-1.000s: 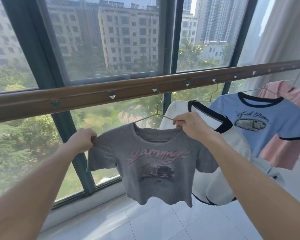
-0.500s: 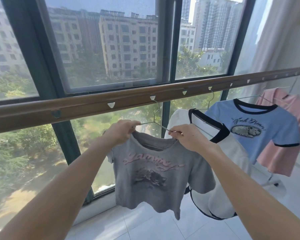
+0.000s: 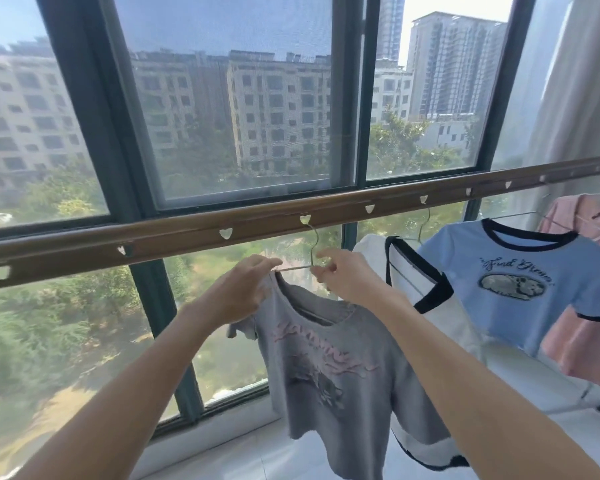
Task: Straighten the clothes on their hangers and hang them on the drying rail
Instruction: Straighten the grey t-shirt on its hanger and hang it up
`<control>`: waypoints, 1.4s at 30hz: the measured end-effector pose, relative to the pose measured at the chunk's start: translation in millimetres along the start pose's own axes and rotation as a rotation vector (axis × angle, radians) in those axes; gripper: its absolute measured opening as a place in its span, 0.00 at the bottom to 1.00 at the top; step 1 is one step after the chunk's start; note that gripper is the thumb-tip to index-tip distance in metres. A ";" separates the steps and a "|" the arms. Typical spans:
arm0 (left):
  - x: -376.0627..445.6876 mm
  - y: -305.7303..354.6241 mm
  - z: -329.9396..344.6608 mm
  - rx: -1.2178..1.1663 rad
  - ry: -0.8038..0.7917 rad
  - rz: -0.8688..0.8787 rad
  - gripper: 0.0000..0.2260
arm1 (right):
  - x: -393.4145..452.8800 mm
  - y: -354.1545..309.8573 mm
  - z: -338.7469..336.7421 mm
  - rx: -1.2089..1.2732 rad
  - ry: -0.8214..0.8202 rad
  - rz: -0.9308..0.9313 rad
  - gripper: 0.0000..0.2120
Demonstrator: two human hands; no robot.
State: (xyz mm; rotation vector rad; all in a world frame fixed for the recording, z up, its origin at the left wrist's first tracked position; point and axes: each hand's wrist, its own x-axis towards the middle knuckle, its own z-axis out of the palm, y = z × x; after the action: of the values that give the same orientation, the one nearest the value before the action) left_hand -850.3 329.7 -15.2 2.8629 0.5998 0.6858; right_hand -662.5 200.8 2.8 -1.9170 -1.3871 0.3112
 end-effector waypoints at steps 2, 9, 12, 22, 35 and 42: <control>-10.3 3.7 -15.1 0.011 0.015 -0.021 0.18 | 7.8 -0.2 4.8 0.068 0.003 0.001 0.20; -58.0 23.1 -79.5 0.171 0.270 0.094 0.13 | 25.1 1.1 24.2 0.181 -0.016 -0.093 0.09; -67.5 18.4 -100.9 0.360 0.432 0.017 0.16 | 30.9 -4.3 33.3 0.269 -0.025 -0.068 0.06; -67.5 -22.7 -118.6 0.691 0.283 -0.353 0.32 | 16.4 -33.7 46.8 0.439 0.028 -0.092 0.09; -77.4 -36.7 -125.0 0.703 0.271 -0.316 0.29 | -24.8 -119.8 90.5 0.414 0.040 -0.267 0.11; -89.4 -36.6 -130.9 0.681 0.273 -0.290 0.29 | -28.6 -136.1 116.4 0.375 -0.010 -0.169 0.09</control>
State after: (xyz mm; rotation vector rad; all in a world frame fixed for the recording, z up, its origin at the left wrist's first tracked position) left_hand -996.3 331.7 56.5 3.1626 1.5128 0.9792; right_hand -838.6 243.7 8.0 -1.4863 -1.3761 0.4629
